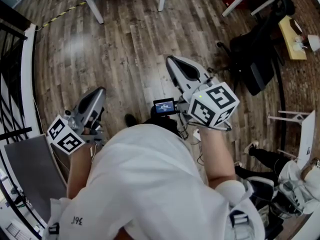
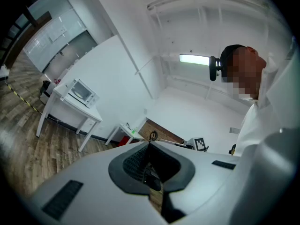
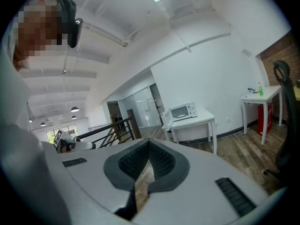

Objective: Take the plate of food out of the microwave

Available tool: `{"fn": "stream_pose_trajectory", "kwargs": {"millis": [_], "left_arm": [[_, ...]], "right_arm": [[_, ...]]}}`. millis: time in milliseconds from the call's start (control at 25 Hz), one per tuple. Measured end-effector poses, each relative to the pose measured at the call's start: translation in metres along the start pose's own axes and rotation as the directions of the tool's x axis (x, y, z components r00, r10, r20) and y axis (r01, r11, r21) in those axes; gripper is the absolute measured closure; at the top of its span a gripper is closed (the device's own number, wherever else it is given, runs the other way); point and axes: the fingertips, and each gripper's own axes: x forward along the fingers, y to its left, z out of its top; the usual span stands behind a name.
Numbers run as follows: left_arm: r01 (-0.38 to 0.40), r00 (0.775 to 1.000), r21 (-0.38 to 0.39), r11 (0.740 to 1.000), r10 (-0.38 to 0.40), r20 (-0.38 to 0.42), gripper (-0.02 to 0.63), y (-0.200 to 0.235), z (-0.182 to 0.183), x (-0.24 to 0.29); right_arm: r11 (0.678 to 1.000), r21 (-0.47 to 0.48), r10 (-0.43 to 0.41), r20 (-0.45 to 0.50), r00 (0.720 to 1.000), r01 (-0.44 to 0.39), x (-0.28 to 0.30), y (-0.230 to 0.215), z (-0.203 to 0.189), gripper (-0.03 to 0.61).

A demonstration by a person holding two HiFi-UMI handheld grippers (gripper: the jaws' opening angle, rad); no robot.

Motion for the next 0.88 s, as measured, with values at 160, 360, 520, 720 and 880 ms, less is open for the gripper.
{"fn": "stream_pose_trajectory", "kwargs": {"millis": [160,360,520,720,880], "left_arm": [[-0.003,1.0,-0.003,1.0,0.003,-0.004,0.607,-0.001,-0.002,0.0],[-0.008,1.0,-0.007,1.0,0.008,-0.007,0.607,0.001,-0.005,0.003],[-0.007,1.0,-0.012,1.0,0.007,-0.006,0.607,0.004,-0.007,0.001],[-0.006,1.0,-0.015,1.0,0.006,-0.008,0.607,0.004,-0.012,-0.002],[-0.005,1.0,-0.02,1.0,0.005,-0.013,0.609,0.002,-0.014,0.001]], "right_arm": [[1.0,-0.012,-0.003,-0.006,1.0,0.003,0.0,0.0,-0.003,0.588],[0.999,0.05,0.01,0.029,1.0,-0.011,0.001,-0.005,-0.001,0.588],[0.994,0.105,0.005,0.06,0.998,-0.011,0.001,-0.009,0.0,0.587],[0.995,0.099,-0.019,0.079,0.997,0.012,0.0,-0.012,-0.003,0.55],[0.994,0.102,-0.041,0.065,0.997,0.034,-0.003,-0.018,-0.01,0.541]]}}
